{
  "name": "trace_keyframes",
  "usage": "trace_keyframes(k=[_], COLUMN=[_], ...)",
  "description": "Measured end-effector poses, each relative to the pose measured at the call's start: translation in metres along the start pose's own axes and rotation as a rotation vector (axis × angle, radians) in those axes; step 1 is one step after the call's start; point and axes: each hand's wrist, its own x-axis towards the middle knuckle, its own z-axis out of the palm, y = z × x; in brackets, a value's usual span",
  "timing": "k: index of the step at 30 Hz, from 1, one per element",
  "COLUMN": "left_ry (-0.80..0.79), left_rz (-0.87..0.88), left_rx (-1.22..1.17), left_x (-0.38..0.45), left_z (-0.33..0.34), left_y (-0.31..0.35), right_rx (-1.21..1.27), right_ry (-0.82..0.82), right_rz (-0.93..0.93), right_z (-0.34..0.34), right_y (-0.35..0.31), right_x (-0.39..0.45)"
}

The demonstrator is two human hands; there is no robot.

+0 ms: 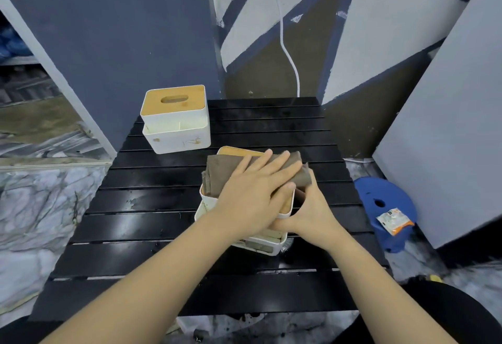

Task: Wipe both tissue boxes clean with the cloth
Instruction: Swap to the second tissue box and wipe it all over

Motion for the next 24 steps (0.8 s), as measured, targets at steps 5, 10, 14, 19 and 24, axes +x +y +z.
trace_keyframes(k=[5,10,14,19,24], left_ry=[0.089,0.189,0.361,0.629,0.111], left_rz=[0.131,0.279,0.170,-0.047,0.100], left_rx=[-0.123,-0.124,-0.107,-0.348,0.126], left_x=[-0.032,-0.060,-0.073,-0.049,-0.002], left_z=[0.002,-0.002,-0.012,-0.039,-0.009], left_y=[-0.008,-0.035,-0.063,-0.038,0.005], right_rx=[0.029,-0.005,-0.004,-0.015,-0.027], right_ry=[-0.047,-0.056,-0.064,-0.063,-0.068], right_rz=[-0.015,-0.010,0.001,0.003,-0.041], right_z=[0.000,0.000,0.000,0.000,0.001], right_y=[0.008,0.007,0.004,0.007,0.004], right_x=[0.000,0.001,0.002,0.001,0.002])
